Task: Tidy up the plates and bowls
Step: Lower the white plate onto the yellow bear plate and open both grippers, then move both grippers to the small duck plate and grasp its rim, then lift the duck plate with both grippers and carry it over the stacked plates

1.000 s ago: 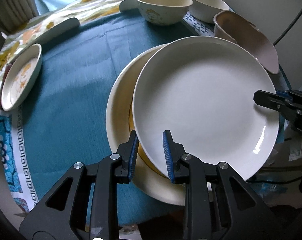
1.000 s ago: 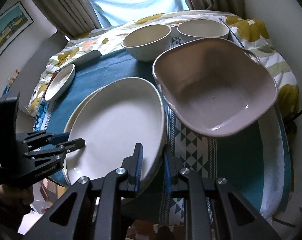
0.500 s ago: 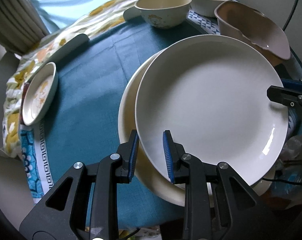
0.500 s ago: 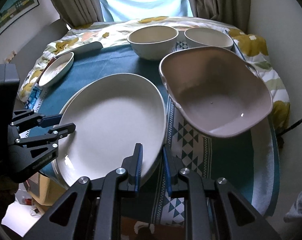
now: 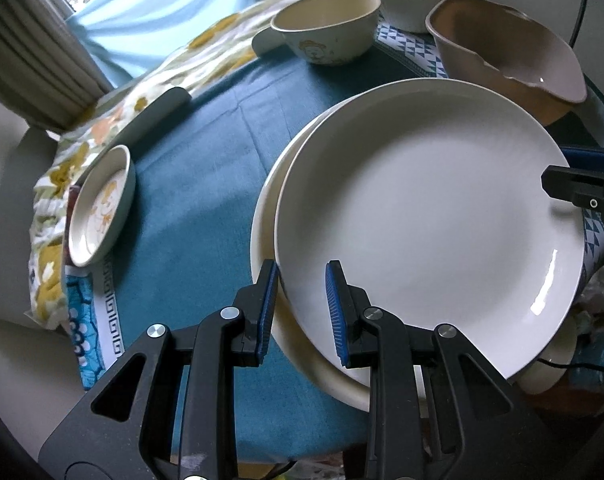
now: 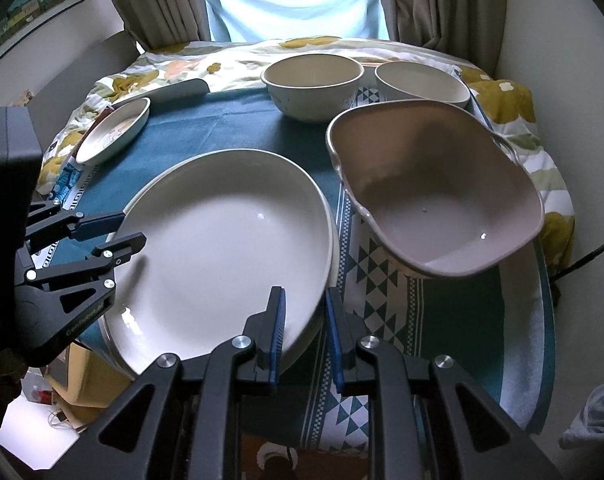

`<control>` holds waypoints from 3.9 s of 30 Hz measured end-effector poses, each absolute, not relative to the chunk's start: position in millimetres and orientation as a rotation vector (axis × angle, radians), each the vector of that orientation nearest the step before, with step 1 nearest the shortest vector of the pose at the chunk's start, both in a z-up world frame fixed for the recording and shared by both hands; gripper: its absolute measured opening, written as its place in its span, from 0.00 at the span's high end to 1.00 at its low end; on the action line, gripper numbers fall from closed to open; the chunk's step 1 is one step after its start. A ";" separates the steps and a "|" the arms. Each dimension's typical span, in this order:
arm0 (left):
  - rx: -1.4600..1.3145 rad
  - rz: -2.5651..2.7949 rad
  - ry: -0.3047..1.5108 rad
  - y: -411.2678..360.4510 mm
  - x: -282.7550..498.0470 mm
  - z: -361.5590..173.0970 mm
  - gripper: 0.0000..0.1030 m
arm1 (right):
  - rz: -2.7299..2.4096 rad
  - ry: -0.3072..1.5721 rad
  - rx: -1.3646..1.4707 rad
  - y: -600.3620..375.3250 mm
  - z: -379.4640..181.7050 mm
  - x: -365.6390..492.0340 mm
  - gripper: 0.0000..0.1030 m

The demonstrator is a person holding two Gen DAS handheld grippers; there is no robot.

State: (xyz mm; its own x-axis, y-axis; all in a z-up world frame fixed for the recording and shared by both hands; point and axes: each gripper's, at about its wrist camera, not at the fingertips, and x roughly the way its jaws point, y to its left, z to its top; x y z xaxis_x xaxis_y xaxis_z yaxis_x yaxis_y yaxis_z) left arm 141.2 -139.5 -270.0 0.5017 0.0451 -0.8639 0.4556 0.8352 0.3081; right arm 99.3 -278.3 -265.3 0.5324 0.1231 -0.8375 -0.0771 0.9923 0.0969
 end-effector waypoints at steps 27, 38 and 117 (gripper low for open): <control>0.091 -0.055 0.766 -9.7 117.6 -103.4 0.00 | 0.392 0.742 0.066 -230.7 -142.8 128.7 0.00; -0.173 0.118 0.787 131.4 169.0 -101.4 0.00 | 0.484 0.779 0.003 -116.3 -100.6 247.6 0.00; -0.035 -0.309 0.910 -12.7 198.1 -139.7 0.82 | 0.269 0.878 0.122 -212.8 -141.7 194.6 0.85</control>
State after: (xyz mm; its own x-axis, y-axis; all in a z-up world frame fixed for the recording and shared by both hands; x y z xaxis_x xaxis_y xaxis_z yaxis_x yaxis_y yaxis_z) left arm 198.1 -12.7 -139.7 0.5729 -0.2781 -0.7710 0.2483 0.9554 -0.1601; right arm 194.6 -212.8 -141.7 0.6077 0.2817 -0.7425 -0.1823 0.9595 0.2149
